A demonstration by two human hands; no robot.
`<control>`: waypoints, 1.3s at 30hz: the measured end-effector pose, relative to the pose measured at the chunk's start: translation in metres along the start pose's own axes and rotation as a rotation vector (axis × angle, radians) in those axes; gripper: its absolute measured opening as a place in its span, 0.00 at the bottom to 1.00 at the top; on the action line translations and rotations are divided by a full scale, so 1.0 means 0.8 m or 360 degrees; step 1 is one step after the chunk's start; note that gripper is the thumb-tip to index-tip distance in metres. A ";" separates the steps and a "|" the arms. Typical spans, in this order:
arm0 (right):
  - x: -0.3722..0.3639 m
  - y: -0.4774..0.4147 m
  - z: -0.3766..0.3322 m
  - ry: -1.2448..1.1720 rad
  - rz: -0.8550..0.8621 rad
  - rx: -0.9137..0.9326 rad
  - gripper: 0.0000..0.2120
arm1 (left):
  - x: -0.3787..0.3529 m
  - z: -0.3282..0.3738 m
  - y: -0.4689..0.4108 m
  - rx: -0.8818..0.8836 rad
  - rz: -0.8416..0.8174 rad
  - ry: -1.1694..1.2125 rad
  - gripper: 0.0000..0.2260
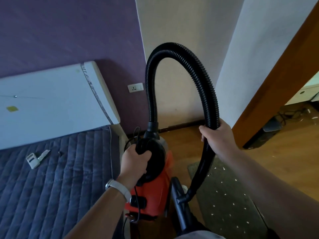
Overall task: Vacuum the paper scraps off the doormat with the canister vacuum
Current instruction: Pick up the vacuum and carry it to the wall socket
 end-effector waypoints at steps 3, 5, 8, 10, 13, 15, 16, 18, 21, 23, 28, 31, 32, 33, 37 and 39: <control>-0.007 -0.066 -0.020 -0.0064 -0.0029 -0.0048 0.04 | -0.018 0.015 -0.066 0.0014 -0.0033 -0.0037 0.03; -0.008 -0.106 -0.032 -0.0096 -0.0047 -0.0104 0.05 | -0.029 0.030 -0.109 0.0018 -0.0035 -0.0083 0.03; -0.010 -0.162 -0.049 -0.0134 -0.0061 -0.0184 0.06 | -0.043 0.053 -0.173 -0.0026 -0.0046 -0.0133 0.03; -0.011 -0.193 -0.060 -0.0177 -0.0039 -0.0220 0.06 | -0.052 0.065 -0.205 -0.0063 -0.0062 -0.0176 0.03; -0.011 -0.226 -0.072 -0.0249 -0.0006 -0.0242 0.06 | -0.063 0.080 -0.246 -0.0080 -0.0118 -0.0180 0.04; -0.010 -0.244 -0.076 -0.0282 0.0009 -0.0251 0.05 | -0.069 0.088 -0.278 -0.0082 -0.0150 -0.0173 0.04; -0.009 -0.254 -0.077 -0.0308 0.0023 -0.0260 0.05 | -0.074 0.091 -0.294 -0.0089 -0.0163 -0.0167 0.04; -0.009 -0.275 -0.076 -0.0367 0.0066 -0.0299 0.06 | -0.083 0.093 -0.324 -0.0122 -0.0208 -0.0186 0.05; -0.017 -0.299 -0.071 -0.0415 0.0173 -0.0366 0.06 | -0.100 0.095 -0.367 -0.0164 -0.0332 -0.0220 0.03; -0.026 -0.312 -0.070 -0.0422 0.0260 -0.0395 0.06 | -0.112 0.092 -0.397 -0.0189 -0.0433 -0.0211 0.02; -0.056 -0.341 -0.065 -0.0388 0.0449 -0.0506 0.08 | -0.132 0.080 -0.468 -0.0254 -0.0677 -0.0181 0.03; -0.084 -0.365 -0.052 -0.0343 0.0524 -0.0607 0.08 | -0.153 0.068 -0.515 -0.0307 -0.0767 -0.0161 0.02; -0.094 -0.375 -0.043 -0.0344 0.0548 -0.0647 0.08 | -0.165 0.060 -0.530 -0.0312 -0.0795 -0.0168 0.03; -0.102 -0.385 -0.032 -0.0348 0.0566 -0.0691 0.07 | -0.178 0.051 -0.542 -0.0297 -0.0823 -0.0189 0.03; -0.122 -0.428 0.028 -0.0445 0.0619 -0.0921 0.06 | -0.239 0.004 -0.584 -0.0226 -0.0944 -0.0233 0.05; -0.129 -0.454 0.067 -0.0514 0.0610 -0.1018 0.07 | -0.274 -0.027 -0.601 -0.0243 -0.0994 -0.0284 0.07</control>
Point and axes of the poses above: each hand's wrist, its own y-axis away from the middle knuckle, its own x-axis out of the back of the hand, z = x × y, the point moved 1 cm from there along -y, towards the middle knuckle, and after that the axes turned 12 degrees about -x, right-handed, at the moved point
